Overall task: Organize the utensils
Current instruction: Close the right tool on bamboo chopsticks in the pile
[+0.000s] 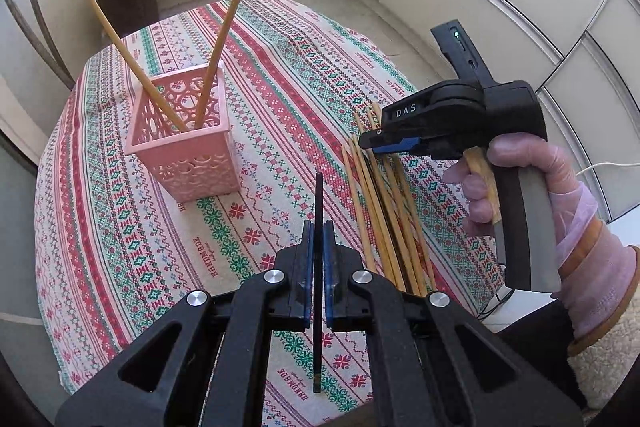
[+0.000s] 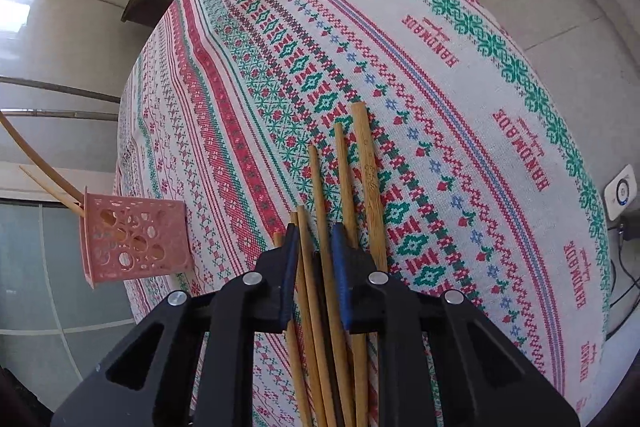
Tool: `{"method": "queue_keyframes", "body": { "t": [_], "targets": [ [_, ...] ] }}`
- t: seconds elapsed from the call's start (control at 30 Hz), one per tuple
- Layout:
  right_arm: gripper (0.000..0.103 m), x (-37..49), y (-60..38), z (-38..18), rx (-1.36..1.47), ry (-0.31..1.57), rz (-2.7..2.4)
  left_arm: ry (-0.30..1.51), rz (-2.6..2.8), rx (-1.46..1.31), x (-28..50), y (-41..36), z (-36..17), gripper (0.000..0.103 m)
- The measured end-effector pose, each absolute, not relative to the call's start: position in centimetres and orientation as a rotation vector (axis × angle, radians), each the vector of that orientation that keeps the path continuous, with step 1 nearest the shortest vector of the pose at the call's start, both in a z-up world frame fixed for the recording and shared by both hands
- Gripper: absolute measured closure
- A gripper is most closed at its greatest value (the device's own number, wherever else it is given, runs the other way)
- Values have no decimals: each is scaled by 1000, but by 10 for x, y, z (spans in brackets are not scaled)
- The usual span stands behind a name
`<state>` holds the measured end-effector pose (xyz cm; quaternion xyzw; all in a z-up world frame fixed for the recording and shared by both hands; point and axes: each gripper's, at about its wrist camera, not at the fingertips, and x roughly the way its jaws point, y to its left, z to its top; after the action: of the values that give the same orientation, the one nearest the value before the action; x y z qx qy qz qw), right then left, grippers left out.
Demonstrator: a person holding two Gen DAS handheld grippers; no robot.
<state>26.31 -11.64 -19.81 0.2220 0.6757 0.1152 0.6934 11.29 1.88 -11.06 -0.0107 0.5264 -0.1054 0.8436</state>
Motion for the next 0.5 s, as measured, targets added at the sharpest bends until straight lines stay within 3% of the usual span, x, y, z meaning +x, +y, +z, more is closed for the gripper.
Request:
{"method": "queue_keyframes", "body": {
  "t": [0.27,0.5],
  "targets": [
    [86,267,-111,-183,521,1439,287,1115,-226,-16,114,18,-115,99],
    [86,268,-105,-203,539,1501,273,1120,-233,-13,114,18,-115,99]
  ]
}}
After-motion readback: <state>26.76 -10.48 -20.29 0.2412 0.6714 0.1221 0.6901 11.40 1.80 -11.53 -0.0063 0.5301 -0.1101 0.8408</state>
